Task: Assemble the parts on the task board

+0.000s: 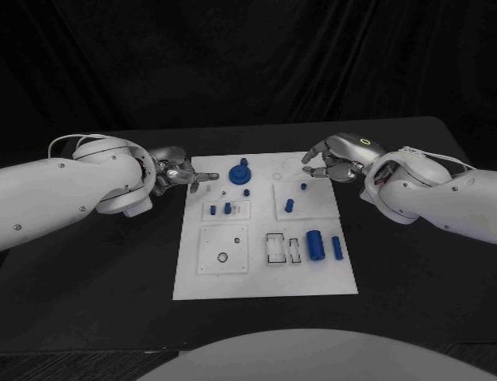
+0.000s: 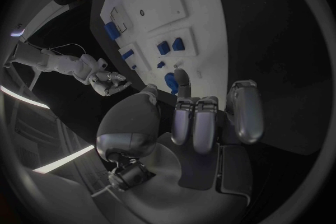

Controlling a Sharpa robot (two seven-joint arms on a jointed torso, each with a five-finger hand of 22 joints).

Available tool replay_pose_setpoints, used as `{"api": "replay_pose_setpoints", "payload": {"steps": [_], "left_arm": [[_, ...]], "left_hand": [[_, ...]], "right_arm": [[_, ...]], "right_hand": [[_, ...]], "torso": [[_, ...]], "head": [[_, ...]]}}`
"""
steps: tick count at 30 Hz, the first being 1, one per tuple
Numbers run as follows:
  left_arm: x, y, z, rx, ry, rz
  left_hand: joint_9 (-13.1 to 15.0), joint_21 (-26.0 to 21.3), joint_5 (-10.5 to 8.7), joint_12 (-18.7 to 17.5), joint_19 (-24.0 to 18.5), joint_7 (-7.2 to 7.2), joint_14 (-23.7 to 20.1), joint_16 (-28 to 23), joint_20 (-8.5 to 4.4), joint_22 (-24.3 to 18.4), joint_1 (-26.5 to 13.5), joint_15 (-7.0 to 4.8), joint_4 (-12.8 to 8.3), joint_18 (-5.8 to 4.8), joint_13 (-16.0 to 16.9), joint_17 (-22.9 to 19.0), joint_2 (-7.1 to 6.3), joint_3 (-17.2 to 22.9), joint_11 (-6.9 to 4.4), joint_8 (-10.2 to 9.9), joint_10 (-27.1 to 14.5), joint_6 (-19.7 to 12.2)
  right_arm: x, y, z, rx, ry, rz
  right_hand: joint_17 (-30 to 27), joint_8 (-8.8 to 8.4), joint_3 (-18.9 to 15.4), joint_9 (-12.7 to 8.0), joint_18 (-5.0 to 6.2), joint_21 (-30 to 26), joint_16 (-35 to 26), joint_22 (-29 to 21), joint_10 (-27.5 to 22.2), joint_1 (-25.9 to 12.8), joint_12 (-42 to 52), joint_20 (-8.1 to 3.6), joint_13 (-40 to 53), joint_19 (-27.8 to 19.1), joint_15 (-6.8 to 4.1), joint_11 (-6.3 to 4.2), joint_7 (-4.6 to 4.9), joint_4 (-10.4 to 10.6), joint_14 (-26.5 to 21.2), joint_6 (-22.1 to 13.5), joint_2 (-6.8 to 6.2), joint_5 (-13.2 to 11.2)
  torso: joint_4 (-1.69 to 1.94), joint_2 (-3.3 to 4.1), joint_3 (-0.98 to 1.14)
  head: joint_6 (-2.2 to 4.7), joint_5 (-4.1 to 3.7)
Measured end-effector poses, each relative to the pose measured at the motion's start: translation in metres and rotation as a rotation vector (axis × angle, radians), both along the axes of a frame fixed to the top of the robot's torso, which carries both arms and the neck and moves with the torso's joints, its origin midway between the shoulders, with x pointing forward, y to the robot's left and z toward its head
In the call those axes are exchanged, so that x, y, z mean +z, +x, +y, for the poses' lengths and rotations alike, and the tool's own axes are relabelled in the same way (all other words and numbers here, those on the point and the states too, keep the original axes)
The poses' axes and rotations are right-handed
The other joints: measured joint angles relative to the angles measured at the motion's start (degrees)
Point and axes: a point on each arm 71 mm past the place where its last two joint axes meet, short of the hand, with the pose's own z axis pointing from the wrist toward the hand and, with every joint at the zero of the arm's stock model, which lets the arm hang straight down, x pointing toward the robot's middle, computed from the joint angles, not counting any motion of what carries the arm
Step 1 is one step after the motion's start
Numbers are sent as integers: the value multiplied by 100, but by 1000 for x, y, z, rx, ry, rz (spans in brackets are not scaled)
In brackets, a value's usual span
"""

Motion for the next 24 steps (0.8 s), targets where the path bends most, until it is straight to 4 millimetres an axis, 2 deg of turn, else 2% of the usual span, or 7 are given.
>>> {"api": "replay_pose_setpoints", "payload": {"steps": [3,7,10,13,17,20,24], "left_arm": [[5,2,5,-5,-34,-37],[12,4,6,-60,-109,-100],[18,6,6,-129,-178,-157],[22,8,5,-203,-221,-220],[31,10,0,-370,-212,-369],[31,7,-10,-516,-167,-471],[21,1,-27,-685,-109,-557]], "left_hand": [[57,-120,0,0,-53,60,0,0,36,0,84,0,-18,0,0,0,87,-207,11,23,11,-323],[10,-919,166,-459,-644,320,-3,-136,228,0,967,273,-35,93,0,0,232,-262,277,-336,1,-975],[-782,-2762,714,-2164,-2371,596,-1439,-1242,444,3,2696,649,-527,270,-219,-68,160,271,651,-1039,-2252,-1576],[-1945,-3796,832,-4559,-3512,710,-3780,-2773,585,4,3618,881,-561,270,-1673,-1226,-79,866,908,-1522,-4439,-2040],[-3480,-3508,98,-6447,-3055,392,-3545,-3406,504,4,3887,527,-334,495,-3522,-2138,-474,1245,477,-1562,-4793,-2510],[-4213,-2395,-10,-6996,-1849,-365,-2357,-2979,509,4,3805,272,-260,488,-4351,-1954,-719,1067,160,-1562,-4641,-2252],[-4882,-1556,149,-7216,-1066,-331,-1683,-2566,495,3,3844,241,-398,308,-4940,-1766,-763,940,56,-1562,-4487,-1992]], "right_arm": [[0,0,0,2,2,-3],[1,-2,1,8,8,-12],[3,-4,0,15,16,-22],[5,-6,0,22,26,-35],[8,-11,0,39,45,-61],[11,-15,2,57,61,-82],[14,-20,7,84,80,-105]], "right_hand": [[0,0,0,0,0,0,0,0,0,0,1,0,0,0,1,0,0,0,0,0,0,24],[0,0,16,0,0,0,0,0,-2,0,2,0,0,0,1,-2,26,16,-1,26,0,26],[0,0,32,0,0,0,0,0,-83,0,-33,0,0,0,2,-84,19,32,0,80,0,26],[0,0,51,0,0,0,0,-1,-146,0,-37,0,0,0,3,-102,21,51,-2,123,0,26],[0,0,56,5,0,0,0,-1,-254,0,-234,0,0,0,12,-93,4,56,-11,139,0,26],[0,0,71,7,0,0,0,-1,-256,0,-272,0,0,0,13,-94,21,71,-11,164,0,26],[0,0,71,7,0,30,48,-1,-258,0,-289,0,0,0,13,-93,21,71,-10,164,0,26]], "torso": [[0,0,0],[0,2,0],[0,3,0],[1,3,0],[3,2,-1],[4,2,-5],[7,2,-9]], "head": [[0,16],[0,35],[0,53],[0,82],[0,116],[0,125],[0,103]]}}
